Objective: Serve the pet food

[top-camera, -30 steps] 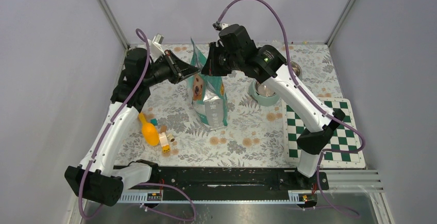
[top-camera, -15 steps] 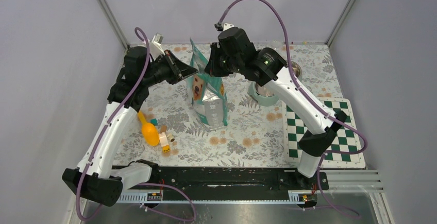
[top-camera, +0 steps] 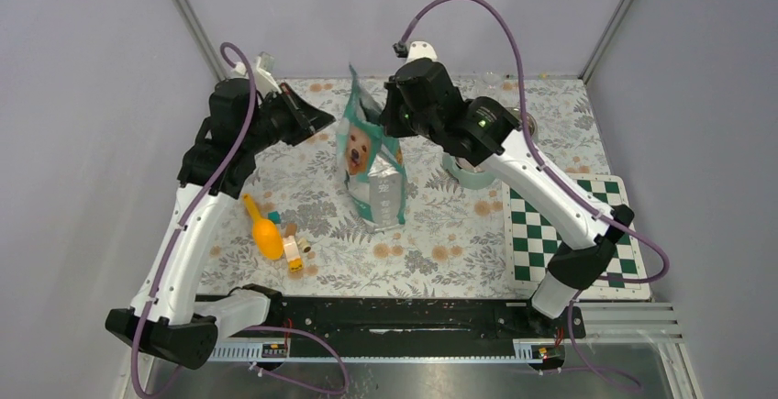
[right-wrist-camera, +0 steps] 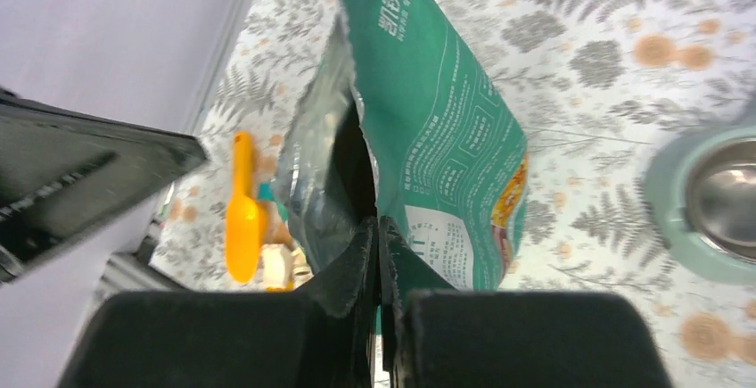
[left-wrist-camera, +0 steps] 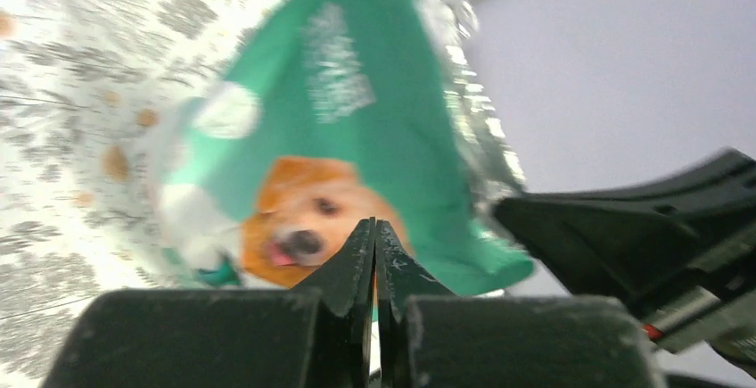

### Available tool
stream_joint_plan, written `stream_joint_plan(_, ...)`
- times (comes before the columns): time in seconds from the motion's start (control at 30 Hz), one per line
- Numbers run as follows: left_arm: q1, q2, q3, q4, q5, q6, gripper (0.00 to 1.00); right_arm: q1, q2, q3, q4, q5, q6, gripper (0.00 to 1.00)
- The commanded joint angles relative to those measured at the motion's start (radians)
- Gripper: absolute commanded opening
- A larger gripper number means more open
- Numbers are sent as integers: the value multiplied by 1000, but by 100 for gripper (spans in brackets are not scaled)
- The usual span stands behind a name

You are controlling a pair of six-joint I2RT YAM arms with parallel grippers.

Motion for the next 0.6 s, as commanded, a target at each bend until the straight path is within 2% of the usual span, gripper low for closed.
stream_joint_plan(0.0, 28, -39, 66, -61, -211, 62, 0, -31, -99, 19, 28, 243, -88, 0)
stream_joint_plan(0.1, 28, -42, 75, -69, -226, 64, 0, -31, -105, 26, 28, 264, -111, 0)
stream_joint_plan(0.17, 28, -37, 74, -50, -190, 70, 0, -31, -105, 37, 46, 205, -138, 0)
stream_joint_plan(0.2, 28, -34, 70, -25, -148, 74, 0, -31, -104, 39, 56, 157, -148, 2)
stream_joint_plan(0.23, 28, -28, 67, 0, -106, 73, 0, -31, -101, 42, 66, 110, -159, 10)
stream_joint_plan(0.27, 27, -20, 66, 28, -58, 71, 3, -31, -94, 49, 70, 62, -163, 18)
stream_joint_plan(0.3, 27, -11, 66, 53, -18, 64, 10, -31, -78, 60, 67, 22, -167, 27)
stream_joint_plan(0.37, 26, 9, 72, 83, 50, 60, 23, -31, -45, 91, 45, -23, -167, 36)
stream_joint_plan(0.47, 18, 26, 79, 111, 93, 55, 35, -31, 33, 183, -37, -41, -173, 41)
stream_joint_plan(0.57, 13, 34, 74, 136, 122, 44, 41, -33, 109, 288, -117, -56, -173, 41)
